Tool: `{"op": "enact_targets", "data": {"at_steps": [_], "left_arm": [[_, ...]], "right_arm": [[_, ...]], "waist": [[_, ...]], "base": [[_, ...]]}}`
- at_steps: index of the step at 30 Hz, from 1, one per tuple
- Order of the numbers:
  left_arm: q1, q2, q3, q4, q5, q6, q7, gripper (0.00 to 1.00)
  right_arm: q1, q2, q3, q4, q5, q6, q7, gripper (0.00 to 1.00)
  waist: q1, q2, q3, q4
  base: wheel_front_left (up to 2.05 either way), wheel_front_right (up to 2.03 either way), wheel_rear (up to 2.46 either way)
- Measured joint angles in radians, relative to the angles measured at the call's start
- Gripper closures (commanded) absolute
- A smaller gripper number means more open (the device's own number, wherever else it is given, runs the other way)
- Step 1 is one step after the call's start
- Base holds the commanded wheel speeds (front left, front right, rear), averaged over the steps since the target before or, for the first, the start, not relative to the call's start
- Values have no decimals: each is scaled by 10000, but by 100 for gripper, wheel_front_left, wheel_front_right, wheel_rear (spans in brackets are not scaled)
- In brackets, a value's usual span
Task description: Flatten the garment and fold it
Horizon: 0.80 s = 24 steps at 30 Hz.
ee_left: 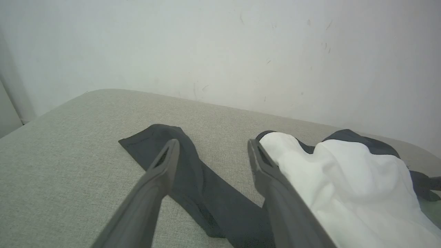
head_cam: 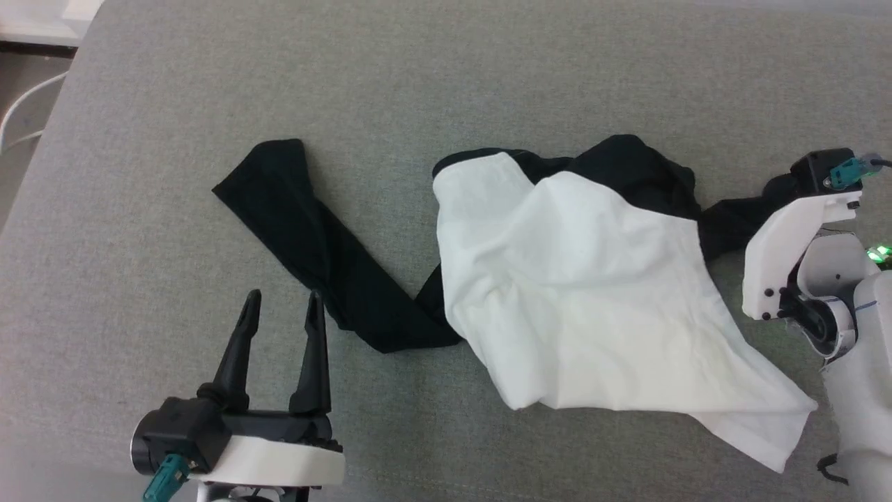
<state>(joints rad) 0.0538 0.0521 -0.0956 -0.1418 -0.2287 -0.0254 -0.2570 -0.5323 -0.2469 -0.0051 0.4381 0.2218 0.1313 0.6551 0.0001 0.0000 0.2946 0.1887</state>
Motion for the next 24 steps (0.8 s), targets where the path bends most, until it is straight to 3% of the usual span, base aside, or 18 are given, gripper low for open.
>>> {"op": "enact_targets", "data": {"at_steps": [4, 11, 19, 24], "left_arm": [[15, 0, 23, 15, 107, -67, 0, 0], [213, -2, 42, 61, 316, -178, 0, 0], [328, -2, 71, 125, 456, -280, 0, 0], [494, -2, 159, 163, 589, -416, 0, 0]], "right_arm": [[-3, 180, -387, -119, 21, 2, -468, 100], [58, -197, -1618, -194, -221, 2, -978, 100], [807, -1379, -3580, 2, -1737, 2, -1455, 100], [1166, -1601, -4767, 2, -2970, 2, -1950, 100]], "waist": [[0, 0, -209, -206], [-1, 0, -687, -607], [-2, 0, -1009, -853], [-2, 0, -963, -808]], "base": [[0, 0, 0], [0, 0, 0], [0, 0, 0], [0, 0, 0]]}}
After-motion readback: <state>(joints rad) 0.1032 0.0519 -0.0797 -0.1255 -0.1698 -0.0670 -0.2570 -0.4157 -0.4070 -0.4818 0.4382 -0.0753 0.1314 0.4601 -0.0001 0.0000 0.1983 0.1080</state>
